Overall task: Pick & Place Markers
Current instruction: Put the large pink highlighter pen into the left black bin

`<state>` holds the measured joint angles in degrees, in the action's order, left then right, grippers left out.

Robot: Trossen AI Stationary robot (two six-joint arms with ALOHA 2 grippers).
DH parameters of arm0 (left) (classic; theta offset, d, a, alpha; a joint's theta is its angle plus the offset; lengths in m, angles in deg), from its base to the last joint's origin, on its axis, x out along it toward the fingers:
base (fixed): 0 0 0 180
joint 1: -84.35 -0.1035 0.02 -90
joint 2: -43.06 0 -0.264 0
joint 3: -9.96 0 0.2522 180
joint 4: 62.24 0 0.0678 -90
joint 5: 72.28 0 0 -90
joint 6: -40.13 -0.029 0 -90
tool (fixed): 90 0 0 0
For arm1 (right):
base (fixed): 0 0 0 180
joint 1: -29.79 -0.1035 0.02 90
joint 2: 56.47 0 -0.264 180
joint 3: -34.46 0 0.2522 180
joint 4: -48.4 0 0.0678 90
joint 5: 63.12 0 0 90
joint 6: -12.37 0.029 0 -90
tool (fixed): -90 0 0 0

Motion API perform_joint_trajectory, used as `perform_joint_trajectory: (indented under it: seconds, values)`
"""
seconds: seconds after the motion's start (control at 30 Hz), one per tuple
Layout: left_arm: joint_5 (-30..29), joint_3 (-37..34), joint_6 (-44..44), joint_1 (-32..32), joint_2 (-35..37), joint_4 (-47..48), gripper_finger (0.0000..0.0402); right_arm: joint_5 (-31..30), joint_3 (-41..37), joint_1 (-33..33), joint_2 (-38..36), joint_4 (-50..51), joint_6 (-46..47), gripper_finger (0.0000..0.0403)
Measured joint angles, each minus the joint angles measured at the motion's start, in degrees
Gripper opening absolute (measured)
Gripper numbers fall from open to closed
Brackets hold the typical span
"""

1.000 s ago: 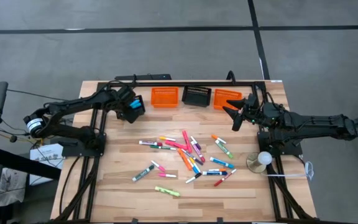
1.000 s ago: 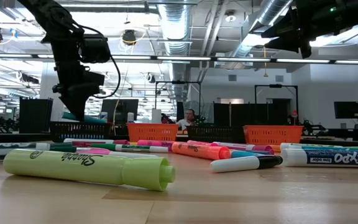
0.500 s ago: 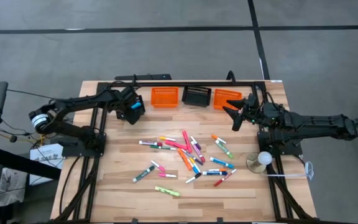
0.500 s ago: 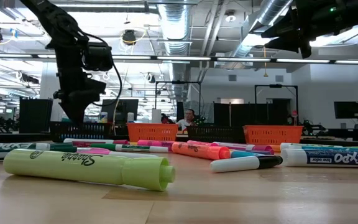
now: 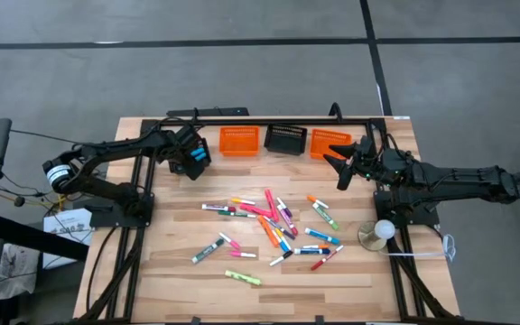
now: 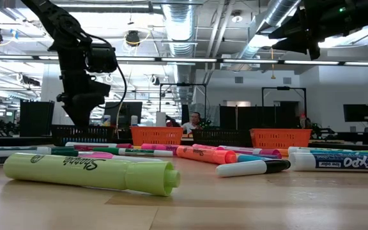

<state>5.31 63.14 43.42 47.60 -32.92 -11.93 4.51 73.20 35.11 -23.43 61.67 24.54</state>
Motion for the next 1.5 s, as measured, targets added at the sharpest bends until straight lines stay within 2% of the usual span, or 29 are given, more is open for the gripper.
perform_joint_trajectory:
  seconds: [0.33, 0.6, 0.8, 0.97, 1.23, 1.5]
  values:
    - [0.9, 0.0, 0.2, 0.0, 2.7, -0.2, 0.0192, 0.0, 0.0, 0.0, 0.0, 0.0, 0.0, 0.0184]
    - [0.9, 0.0, 0.6, 0.3, 13.2, -0.5, 0.02, 0.0, 0.0, 0.0, 0.0, 0.0, 0.0, 0.0184]
    - [3.9, 0.0, 7.3, 2.3, 22.1, -1.8, 0.02, 0.0, 0.0, 0.0, 0.0, 0.0, 0.0, 0.0184]
    - [7.5, 0.0, 9.7, 8.9, 25.5, -7.0, 0.02, 0.0, 0.0, 0.0, 0.0, -0.1, 0.0, 0.0184]
    - [7.7, 0.0, 13.8, 21.8, 24.4, -17.1, 0.02, 0.0, 0.0, 0.0, 0.0, -3.0, 4.8, 0.0184]
    - [2.8, 0.0, 19.9, 33.7, 20.8, -19.8, 0.02, 0.0, 0.0, 0.0, 0.0, -3.0, 4.8, 0.0184]
